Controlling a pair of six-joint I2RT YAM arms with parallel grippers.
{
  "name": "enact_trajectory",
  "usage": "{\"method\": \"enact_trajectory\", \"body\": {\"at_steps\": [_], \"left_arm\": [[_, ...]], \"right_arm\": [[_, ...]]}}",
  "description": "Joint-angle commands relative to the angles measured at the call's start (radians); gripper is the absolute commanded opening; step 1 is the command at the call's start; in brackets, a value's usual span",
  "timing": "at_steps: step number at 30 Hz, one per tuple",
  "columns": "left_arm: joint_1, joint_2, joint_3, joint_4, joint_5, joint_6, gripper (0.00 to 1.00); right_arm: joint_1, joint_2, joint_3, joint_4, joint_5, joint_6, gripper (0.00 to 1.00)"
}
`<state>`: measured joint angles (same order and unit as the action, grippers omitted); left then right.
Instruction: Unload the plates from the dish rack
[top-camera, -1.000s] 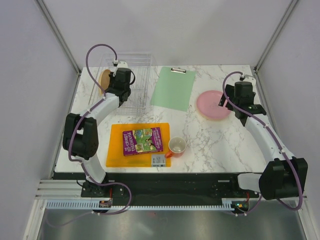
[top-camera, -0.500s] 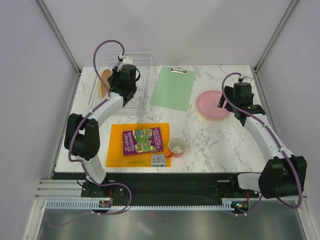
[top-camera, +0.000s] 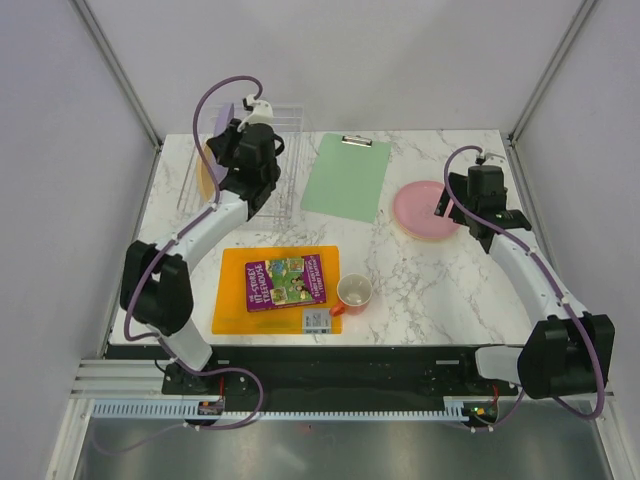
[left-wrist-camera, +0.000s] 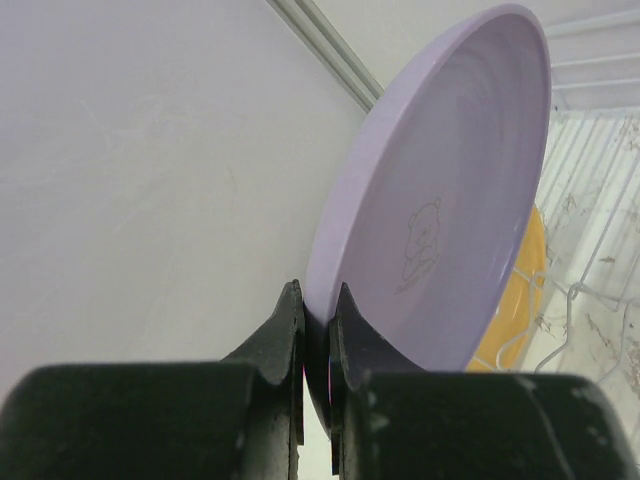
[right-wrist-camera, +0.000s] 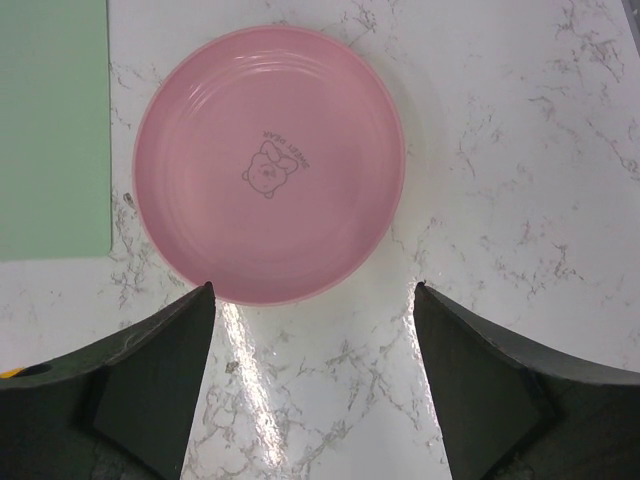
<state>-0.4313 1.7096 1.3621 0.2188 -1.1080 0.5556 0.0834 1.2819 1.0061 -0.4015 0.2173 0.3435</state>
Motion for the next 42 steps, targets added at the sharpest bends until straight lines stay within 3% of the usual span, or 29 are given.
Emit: {"method": "enact_trajectory", "body": {"at_steps": [1, 3, 4, 5, 7, 9, 13, 17, 22, 38, 40, 42], "left_arm": [[-0.053, -0.158, 0.018, 0.037, -0.030, 0.057, 0.02], [-0.090, -0.201, 0.061, -0.166, 0.078, -0.142, 0.02], [-0.095, -0.244, 0.121, -0.428, 0.155, -0.251, 0.02], [-0.095, -0.275, 0.135, -0.500, 0.315, -0.434, 0.02], [-0.095, -0.367, 0.112, -0.574, 0.503, -0.543, 0.02], [-0.092, -0.413, 0.083, -0.578, 0.744, -0.660, 0.02], [-0.092, -0.458, 0.028, -0.570, 0.988, -0.805, 0.02], [-0.090, -0.443, -0.006, -0.489, 1.276, -0.861, 0.02], [-0.092, -0.413, -0.063, -0.371, 1.442, -0.971, 0.02], [-0.092, -0.237, -0.115, -0.056, 1.659, -1.206, 0.02], [-0.092, -0.213, -0.120, -0.012, 1.698, -1.234, 0.02], [-0.093, -0.199, -0.123, 0.010, 1.747, -1.250, 0.02]], "right_arm": [[0.003, -0.058, 0.009, -0.016, -0.012, -0.001, 0.88], [0.004, -0.079, 0.028, -0.028, -0.022, -0.001, 0.88], [0.004, -0.085, 0.037, -0.040, -0.033, -0.001, 0.88], [0.004, -0.092, 0.060, -0.046, -0.041, -0.003, 0.88], [0.004, -0.111, 0.084, -0.066, -0.087, -0.004, 0.88], [0.004, -0.128, 0.123, -0.072, -0.175, -0.006, 0.88], [0.003, -0.153, 0.176, -0.076, -0.364, 0.008, 0.88], [0.003, -0.182, 0.198, -0.048, -0.518, 0.054, 0.89], [0.009, -0.231, 0.181, 0.000, -0.642, 0.103, 0.89], [0.016, -0.253, -0.021, 0.199, -0.847, 0.250, 0.88], [0.018, -0.237, -0.035, 0.228, -0.871, 0.270, 0.72], [0.018, -0.227, -0.043, 0.239, -0.872, 0.270, 0.47]]}}
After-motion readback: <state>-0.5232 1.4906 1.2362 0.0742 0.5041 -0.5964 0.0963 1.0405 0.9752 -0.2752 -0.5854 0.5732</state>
